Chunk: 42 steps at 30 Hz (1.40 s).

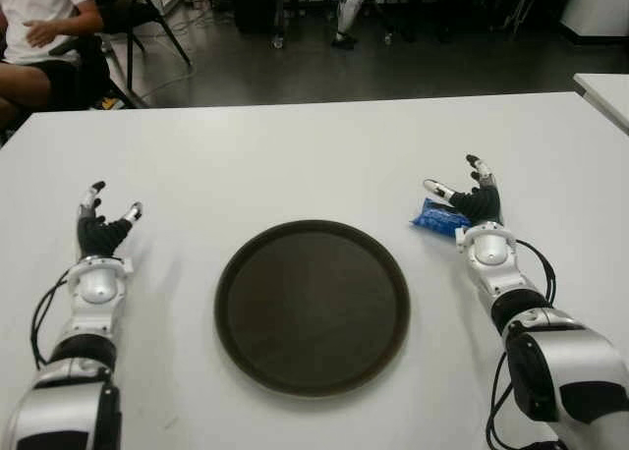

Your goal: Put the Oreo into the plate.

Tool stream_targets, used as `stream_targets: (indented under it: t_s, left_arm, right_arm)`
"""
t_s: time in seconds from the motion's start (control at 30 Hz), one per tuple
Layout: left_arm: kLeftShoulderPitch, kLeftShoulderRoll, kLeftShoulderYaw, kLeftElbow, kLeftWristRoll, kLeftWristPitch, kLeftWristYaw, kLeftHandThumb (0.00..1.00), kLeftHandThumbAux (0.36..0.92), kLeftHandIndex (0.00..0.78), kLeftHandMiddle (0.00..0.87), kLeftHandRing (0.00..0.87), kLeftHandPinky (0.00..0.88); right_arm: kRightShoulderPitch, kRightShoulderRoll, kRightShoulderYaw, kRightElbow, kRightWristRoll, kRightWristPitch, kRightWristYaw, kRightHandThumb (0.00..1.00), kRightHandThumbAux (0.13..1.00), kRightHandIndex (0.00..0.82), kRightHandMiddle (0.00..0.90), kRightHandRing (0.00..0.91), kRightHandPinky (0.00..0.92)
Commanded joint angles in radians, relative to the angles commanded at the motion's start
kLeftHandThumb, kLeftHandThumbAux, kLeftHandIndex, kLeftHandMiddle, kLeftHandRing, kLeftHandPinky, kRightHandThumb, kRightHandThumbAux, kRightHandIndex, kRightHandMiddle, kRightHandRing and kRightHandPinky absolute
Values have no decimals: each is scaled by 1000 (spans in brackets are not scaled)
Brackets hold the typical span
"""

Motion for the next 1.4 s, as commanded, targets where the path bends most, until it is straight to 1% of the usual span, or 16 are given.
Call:
stream_targets:
  t_s: [0.4,0.67,1.07,1.23,1.4]
  left_arm:
    - [2,-1,1,-1,-3,6,8,0,734,7,0,0,0]
    - [2,-3,10,-3,-14,5,1,0,746,6,0,0,0]
    - [5,-3,4,-10,-9,20,-5,0,725,2,0,0,0]
    - [6,-2,3,-10,-9,20,-9,0,729,5,0,0,0]
    - [4,0,1,-7,-5,19,-6,0,725,7,0,0,0]
  right_arm:
    - [4,2,3,-3,3,-6,-2,0,717,57,24,8,1]
    - [3,2,3,-4,3,-3,-5,0,715,63,33,13,0]
    - [5,-3,4,-6,4,-11,-5,0,705,61,33,18,3]
    - [2,-7,3,-5,4,-8,-1,0,707,62,28,14,2]
    - [-7,-30,16,-6,-7,9,30,0,695,58,20,8,0]
